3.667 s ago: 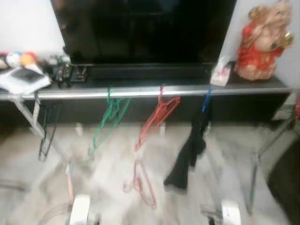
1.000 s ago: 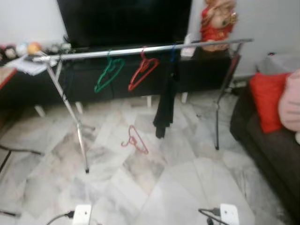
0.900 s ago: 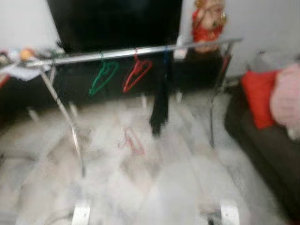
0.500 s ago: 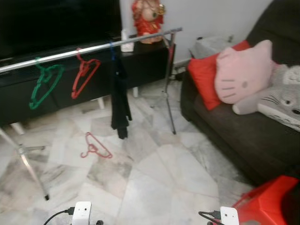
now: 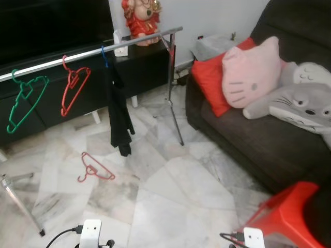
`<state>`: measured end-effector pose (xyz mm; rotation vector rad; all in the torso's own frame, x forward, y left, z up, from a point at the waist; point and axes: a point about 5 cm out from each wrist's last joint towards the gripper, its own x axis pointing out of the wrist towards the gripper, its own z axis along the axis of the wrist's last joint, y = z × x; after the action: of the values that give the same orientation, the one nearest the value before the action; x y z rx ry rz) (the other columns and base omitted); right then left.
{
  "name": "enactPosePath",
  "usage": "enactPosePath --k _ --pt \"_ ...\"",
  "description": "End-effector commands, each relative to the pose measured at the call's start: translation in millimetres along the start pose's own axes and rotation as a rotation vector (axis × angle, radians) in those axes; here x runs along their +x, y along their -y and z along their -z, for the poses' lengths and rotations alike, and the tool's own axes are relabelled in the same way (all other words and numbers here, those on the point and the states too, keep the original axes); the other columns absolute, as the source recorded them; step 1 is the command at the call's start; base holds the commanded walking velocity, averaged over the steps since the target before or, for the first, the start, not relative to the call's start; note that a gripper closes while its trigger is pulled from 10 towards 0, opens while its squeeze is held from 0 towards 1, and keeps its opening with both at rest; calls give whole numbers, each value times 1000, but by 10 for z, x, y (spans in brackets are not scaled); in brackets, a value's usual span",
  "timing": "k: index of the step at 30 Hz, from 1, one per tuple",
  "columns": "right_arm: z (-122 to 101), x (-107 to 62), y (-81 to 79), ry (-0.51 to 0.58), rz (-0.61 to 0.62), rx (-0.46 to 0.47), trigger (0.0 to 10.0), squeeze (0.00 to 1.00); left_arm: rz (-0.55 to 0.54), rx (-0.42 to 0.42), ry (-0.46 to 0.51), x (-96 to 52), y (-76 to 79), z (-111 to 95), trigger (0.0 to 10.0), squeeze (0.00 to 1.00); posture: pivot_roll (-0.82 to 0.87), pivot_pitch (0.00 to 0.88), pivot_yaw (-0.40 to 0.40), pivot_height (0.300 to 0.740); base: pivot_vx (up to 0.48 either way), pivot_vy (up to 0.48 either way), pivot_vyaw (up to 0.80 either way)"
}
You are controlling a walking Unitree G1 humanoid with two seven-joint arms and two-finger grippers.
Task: Hang hanger
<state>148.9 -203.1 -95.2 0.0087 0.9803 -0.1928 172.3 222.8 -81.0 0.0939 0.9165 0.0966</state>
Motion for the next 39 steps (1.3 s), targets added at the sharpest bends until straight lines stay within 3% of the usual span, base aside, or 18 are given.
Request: enactPosePath --k 1,18,39 --pt "41 -9 51 -16 10 -9 10000 0 13 -4 1 3 46 1 10000 0 -92 0 6 740 0 -270 -763" --pt "45 -8 55 -22 7 -25 10000 0 50 52 7 12 103 -31 10000 0 -98 0 13 740 0 0 -764" --pt "45 -8 55 -22 7 -25 10000 0 50 52 7 12 103 -31 10000 0 -98 0 13 740 0 0 -763"
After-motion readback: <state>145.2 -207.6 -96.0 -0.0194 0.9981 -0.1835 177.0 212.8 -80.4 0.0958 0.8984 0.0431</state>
